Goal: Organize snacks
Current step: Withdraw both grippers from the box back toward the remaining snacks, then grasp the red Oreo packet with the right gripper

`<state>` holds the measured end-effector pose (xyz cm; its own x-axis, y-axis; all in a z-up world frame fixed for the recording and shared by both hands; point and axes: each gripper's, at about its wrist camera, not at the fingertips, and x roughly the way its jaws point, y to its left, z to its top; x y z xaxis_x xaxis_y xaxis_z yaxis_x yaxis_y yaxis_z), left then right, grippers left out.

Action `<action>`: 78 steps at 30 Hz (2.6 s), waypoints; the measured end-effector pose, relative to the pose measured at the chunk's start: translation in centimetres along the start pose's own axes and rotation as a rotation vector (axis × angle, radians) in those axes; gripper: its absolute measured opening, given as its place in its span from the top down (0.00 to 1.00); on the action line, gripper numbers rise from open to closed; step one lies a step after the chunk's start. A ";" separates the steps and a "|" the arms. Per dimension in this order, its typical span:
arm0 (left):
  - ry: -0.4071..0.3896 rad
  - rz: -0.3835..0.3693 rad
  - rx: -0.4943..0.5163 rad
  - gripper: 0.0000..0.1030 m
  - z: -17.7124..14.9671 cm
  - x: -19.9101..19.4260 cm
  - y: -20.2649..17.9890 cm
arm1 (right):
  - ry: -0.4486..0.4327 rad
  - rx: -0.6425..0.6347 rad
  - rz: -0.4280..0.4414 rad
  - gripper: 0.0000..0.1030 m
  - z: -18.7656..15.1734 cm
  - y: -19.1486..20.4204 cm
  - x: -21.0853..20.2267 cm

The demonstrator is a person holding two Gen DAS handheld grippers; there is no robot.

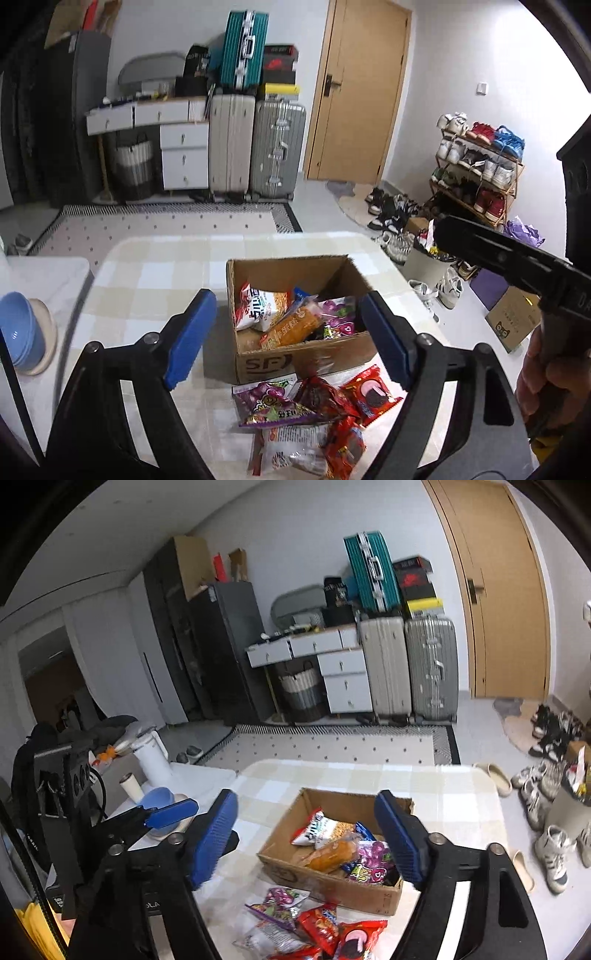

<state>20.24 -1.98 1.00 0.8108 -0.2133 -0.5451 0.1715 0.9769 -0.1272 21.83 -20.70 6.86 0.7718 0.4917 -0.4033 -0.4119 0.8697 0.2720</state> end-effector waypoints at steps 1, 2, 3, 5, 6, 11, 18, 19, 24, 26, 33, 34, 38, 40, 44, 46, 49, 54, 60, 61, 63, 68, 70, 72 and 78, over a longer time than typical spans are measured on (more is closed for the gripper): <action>-0.009 -0.002 0.002 0.20 0.0 -0.9 -0.2 | -0.015 -0.004 0.001 0.15 -0.1 0.4 -1.0; -0.017 -0.008 -0.001 0.18 0.0 -2.0 -0.4 | -0.037 -0.007 0.006 0.14 -0.2 0.9 -2.2; -0.027 -0.012 -0.005 0.18 -0.1 -3.2 -0.5 | -0.051 -0.007 0.010 0.13 -0.4 1.2 -3.1; -0.061 -0.011 -0.001 0.16 -0.3 -5.5 -0.7 | -0.089 0.006 0.016 0.07 -0.7 1.8 -5.1; -0.080 -0.006 0.004 0.15 -0.4 -6.6 -0.9 | -0.102 0.013 0.024 0.06 -0.9 1.9 -5.8; -0.173 0.009 0.044 0.01 -1.1 -12.2 -1.9 | -0.149 0.040 0.057 0.06 -1.9 2.9 -9.4; -0.257 0.004 0.047 0.01 -3.1 -18.6 -2.2 | -0.200 0.025 0.055 0.01 -5.1 3.9 -13.0; -0.263 0.003 0.041 0.01 -3.6 -19.2 -2.1 | -0.201 0.026 0.055 0.01 -5.7 4.0 -13.3; -0.293 0.021 0.048 0.01 -6.8 -22.0 -1.5 | -0.178 0.060 0.067 0.01 -9.6 3.6 -13.4; -0.292 0.039 0.051 0.01 -8.2 -22.3 -1.1 | -0.157 0.091 0.106 0.01 -11.1 2.9 -12.8; -0.155 0.064 -0.035 0.01 -14.7 -20.2 1.6 | -0.136 0.142 0.052 0.01 -16.6 1.9 -12.0; -0.137 0.080 -0.035 0.01 -15.5 -19.9 1.8 | -0.117 0.137 0.021 0.01 -17.3 2.0 -11.7; -0.068 0.098 -0.042 0.01 -17.7 -16.7 2.4 | -0.068 0.098 -0.041 0.01 -19.2 2.9 -10.6; -0.054 0.104 -0.044 0.01 -18.3 -15.8 2.5 | -0.056 0.076 -0.045 0.01 -19.8 3.4 -10.2; -0.041 0.116 -0.025 0.01 -18.7 -14.3 2.1 | -0.035 0.057 -0.056 0.01 -20.7 4.1 -9.3; -0.029 0.116 -0.022 0.01 -18.8 -13.6 2.0 | -0.024 0.061 -0.053 0.01 -20.7 3.8 -8.6; -0.013 0.112 -0.036 0.01 -18.6 -12.6 2.2 | -0.004 0.061 -0.058 0.01 -20.8 3.7 -8.0; 0.004 0.116 -0.059 0.01 -18.3 -11.2 2.7 | 0.035 0.069 -0.072 0.01 -21.5 3.3 -7.0; 0.061 0.121 -0.056 0.01 -19.3 -8.4 3.0 | 0.118 0.121 -0.075 0.01 -22.9 1.9 -4.3; 0.069 0.121 -0.058 0.01 -19.4 -8.1 3.1 | 0.133 0.131 -0.069 0.01 -23.1 1.6 -3.8; 0.088 0.121 -0.060 0.01 -19.7 -6.8 3.2 | 0.165 0.146 -0.057 0.01 -23.5 1.1 -2.5; 0.147 0.111 -0.081 0.01 -21.1 -3.3 3.8 | 0.240 0.160 -0.039 0.01 -23.9 0.0 0.9; 0.169 0.108 -0.085 0.01 -21.6 -1.9 3.8 | 0.268 0.173 -0.032 0.01 -24.0 -0.5 2.3; 0.195 0.103 -0.089 0.01 -22.0 -0.7 3.9 | 0.294 0.194 -0.024 0.01 -24.1 -1.0 3.7; 0.237 0.093 -0.095 0.01 -22.2 2.7 4.2 | 0.317 0.211 0.008 0.01 -24.2 -1.4 6.5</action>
<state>10.68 1.29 -19.43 0.6653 -0.1301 -0.7351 0.0399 0.9895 -0.1390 15.72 -17.69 -17.24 0.5670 0.5166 -0.6416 -0.2835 0.8537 0.4368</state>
